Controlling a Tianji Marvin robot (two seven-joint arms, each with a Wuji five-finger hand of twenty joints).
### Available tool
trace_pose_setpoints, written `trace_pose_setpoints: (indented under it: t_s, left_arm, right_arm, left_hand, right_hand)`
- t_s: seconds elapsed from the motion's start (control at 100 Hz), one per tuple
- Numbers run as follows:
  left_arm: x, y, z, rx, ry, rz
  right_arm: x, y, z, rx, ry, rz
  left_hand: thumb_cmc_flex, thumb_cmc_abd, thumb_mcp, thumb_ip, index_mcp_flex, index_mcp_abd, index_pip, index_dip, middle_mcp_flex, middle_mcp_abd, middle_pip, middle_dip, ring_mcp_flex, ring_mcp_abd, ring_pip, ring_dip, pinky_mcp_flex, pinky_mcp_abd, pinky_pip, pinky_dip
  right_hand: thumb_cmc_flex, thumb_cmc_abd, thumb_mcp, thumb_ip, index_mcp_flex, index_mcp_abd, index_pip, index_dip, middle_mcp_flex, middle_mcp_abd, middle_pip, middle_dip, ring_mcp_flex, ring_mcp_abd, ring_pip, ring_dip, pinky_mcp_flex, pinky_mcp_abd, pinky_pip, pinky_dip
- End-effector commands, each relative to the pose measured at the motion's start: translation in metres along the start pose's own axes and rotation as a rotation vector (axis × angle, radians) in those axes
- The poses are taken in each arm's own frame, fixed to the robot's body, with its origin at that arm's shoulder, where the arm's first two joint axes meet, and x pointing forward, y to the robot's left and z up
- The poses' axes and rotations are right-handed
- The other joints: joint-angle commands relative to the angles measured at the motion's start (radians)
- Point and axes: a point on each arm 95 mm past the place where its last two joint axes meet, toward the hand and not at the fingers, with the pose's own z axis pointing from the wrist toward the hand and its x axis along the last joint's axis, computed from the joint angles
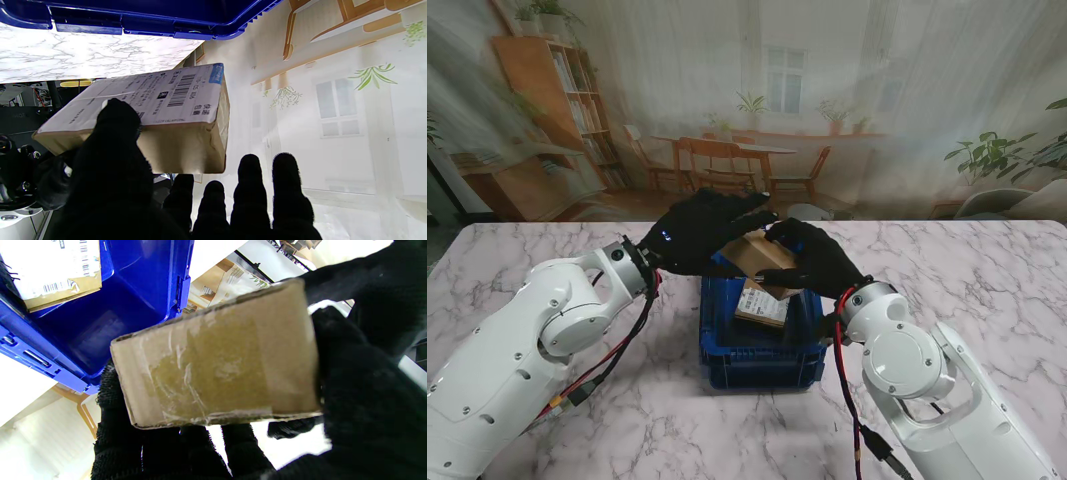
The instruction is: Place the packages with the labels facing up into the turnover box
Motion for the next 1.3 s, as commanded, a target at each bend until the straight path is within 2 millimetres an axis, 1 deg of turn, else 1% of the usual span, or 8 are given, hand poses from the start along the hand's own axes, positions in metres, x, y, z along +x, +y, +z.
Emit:
trace_pose_setpoints:
  t_s: [0.0, 0.37, 0.44, 0.6, 0.77, 0.83, 0.89, 1.29]
  left_arm:
    - [-0.001, 0.001, 0.003, -0.008, 0.004, 0.001]
    - [-0.005, 0.012, 0.014, 0.012, -0.002, -0.02]
    - [-0.006, 0.014, 0.015, 0.011, -0.006, -0.018]
    - [-0.009, 0.016, 0.016, 0.008, -0.019, 0.0]
    - [-0.01, 0.018, 0.015, -0.005, -0.022, 0.003]
    - [-0.012, 0.019, 0.015, -0.003, -0.026, 0.002]
    - [-0.013, 0.021, 0.015, 0.001, -0.03, -0.002]
    - [-0.01, 0.024, 0.021, -0.012, -0.034, -0.079]
  right_arm:
    - [0.001, -0.001, 0.001, 0.012, -0.004, 0.004]
    - [0.001, -0.003, -0.002, 0.051, -0.021, 0.067]
    - [0.001, -0.003, -0.004, 0.059, -0.023, 0.083]
    - [0.002, -0.004, -0.005, 0.077, -0.027, 0.104]
    - [0.002, -0.005, -0.003, 0.085, -0.03, 0.116]
    - [0.003, -0.005, -0.003, 0.086, -0.031, 0.117]
    - [0.003, -0.005, -0.002, 0.086, -0.031, 0.116]
    - [0.002, -0.005, -0.002, 0.083, -0.035, 0.136]
  left_hand:
    - [0.093, 0.066, 0.003, 0.002, 0.033, -0.042, 0.028, 0.038, 0.034, -0.026, 0.04, 0.026, 0.026, -0.024, 0.01, 0.012, 0.002, -0.014, 0.026, 0.017]
    - [0.241, 0.124, -0.004, 0.003, 0.155, -0.109, 0.349, 0.35, 0.343, -0.088, 0.252, 0.308, 0.152, -0.049, 0.133, 0.23, 0.057, -0.045, 0.162, 0.096]
    - [0.259, 0.119, 0.008, -0.001, 0.154, -0.106, 0.366, 0.35, 0.364, -0.085, 0.258, 0.426, 0.158, -0.032, 0.15, 0.282, 0.067, -0.054, 0.184, 0.106]
    - [0.258, 0.133, 0.001, 0.003, 0.135, -0.089, 0.364, 0.303, 0.348, -0.065, 0.279, 0.453, 0.155, -0.029, 0.18, 0.333, 0.069, -0.056, 0.21, 0.12]
    - [0.239, 0.141, -0.019, 0.008, 0.132, -0.069, 0.337, 0.227, 0.351, -0.06, 0.287, 0.387, 0.162, -0.025, 0.188, 0.348, 0.073, -0.051, 0.22, 0.127]
    - [0.266, 0.119, -0.001, 0.006, 0.142, -0.08, 0.379, 0.294, 0.383, -0.06, 0.272, 0.546, 0.173, -0.025, 0.202, 0.369, 0.079, -0.052, 0.23, 0.137]
    - [0.29, 0.11, 0.01, 0.002, 0.153, -0.087, 0.408, 0.338, 0.419, -0.06, 0.247, 0.617, 0.185, -0.023, 0.216, 0.382, 0.088, -0.053, 0.241, 0.142]
    - [0.334, 0.106, 0.013, -0.001, 0.206, -0.105, 0.591, 0.399, 0.603, -0.082, 0.137, 0.792, 0.256, -0.03, 0.257, 0.424, 0.131, -0.049, 0.284, 0.162]
  right_hand:
    - [0.213, 0.093, 0.243, 0.064, 0.034, 0.016, 0.008, -0.001, 0.041, -0.042, 0.041, 0.019, 0.086, -0.112, 0.177, 0.045, 0.086, -0.106, 0.152, 0.016]
    - [0.212, 0.103, 0.23, 0.064, 0.033, 0.022, -0.01, -0.007, 0.037, -0.037, 0.024, 0.01, 0.079, -0.102, 0.171, 0.045, 0.085, -0.095, 0.151, 0.013]
    - [0.213, 0.106, 0.23, 0.065, 0.036, 0.023, -0.015, -0.009, 0.038, -0.037, 0.021, 0.008, 0.08, -0.1, 0.17, 0.045, 0.085, -0.095, 0.151, 0.013]
    - [0.215, 0.112, 0.23, 0.065, 0.037, 0.025, -0.022, -0.012, 0.038, -0.035, 0.018, 0.007, 0.08, -0.097, 0.168, 0.045, 0.087, -0.093, 0.151, 0.012]
    - [0.216, 0.113, 0.231, 0.066, 0.042, 0.028, -0.027, -0.013, 0.04, -0.034, 0.016, 0.005, 0.082, -0.096, 0.168, 0.045, 0.09, -0.089, 0.151, 0.012]
    - [0.216, 0.114, 0.231, 0.066, 0.042, 0.028, -0.028, -0.014, 0.042, -0.033, 0.015, 0.004, 0.082, -0.096, 0.167, 0.046, 0.091, -0.089, 0.151, 0.011]
    - [0.215, 0.114, 0.23, 0.066, 0.043, 0.028, -0.029, -0.014, 0.043, -0.033, 0.015, 0.004, 0.083, -0.094, 0.167, 0.045, 0.091, -0.089, 0.151, 0.011]
    - [0.199, 0.13, 0.186, 0.064, 0.041, 0.029, -0.062, -0.024, 0.031, -0.036, -0.003, -0.005, 0.054, -0.076, 0.121, 0.029, 0.05, -0.064, 0.119, 0.0]
